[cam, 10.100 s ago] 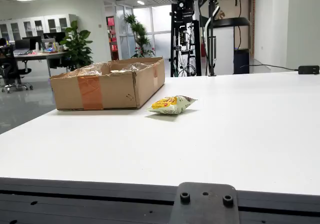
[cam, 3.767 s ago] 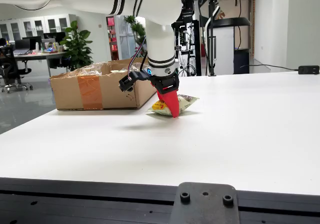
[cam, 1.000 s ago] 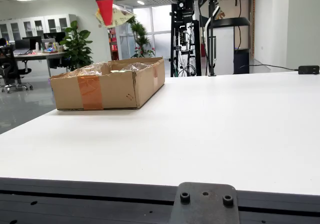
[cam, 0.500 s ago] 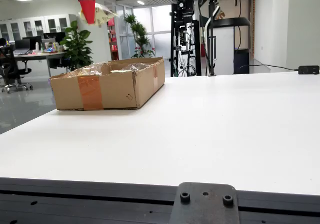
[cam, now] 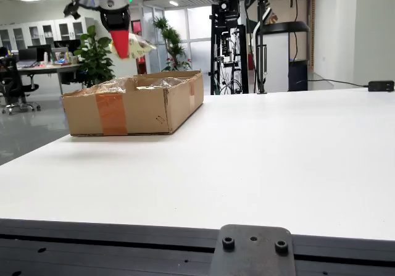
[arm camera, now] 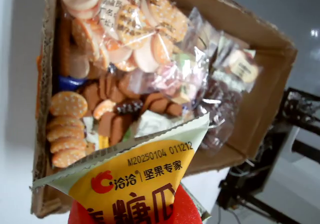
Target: Grasp a snack and put it in the bin.
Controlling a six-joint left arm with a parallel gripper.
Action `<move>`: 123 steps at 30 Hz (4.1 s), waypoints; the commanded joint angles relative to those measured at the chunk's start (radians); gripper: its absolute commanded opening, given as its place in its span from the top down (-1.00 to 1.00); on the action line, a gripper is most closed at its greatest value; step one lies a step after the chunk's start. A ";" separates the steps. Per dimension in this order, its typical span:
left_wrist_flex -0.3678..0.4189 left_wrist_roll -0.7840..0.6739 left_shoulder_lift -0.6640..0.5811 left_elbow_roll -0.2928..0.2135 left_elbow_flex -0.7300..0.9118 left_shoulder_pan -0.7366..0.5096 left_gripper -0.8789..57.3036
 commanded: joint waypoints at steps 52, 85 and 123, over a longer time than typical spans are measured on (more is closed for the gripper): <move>0.168 -0.029 -0.042 -0.015 -0.165 -0.436 0.27; 0.262 0.189 -0.211 -0.220 -0.167 -0.641 0.96; 0.263 0.245 -0.218 -0.293 -0.163 -0.597 0.95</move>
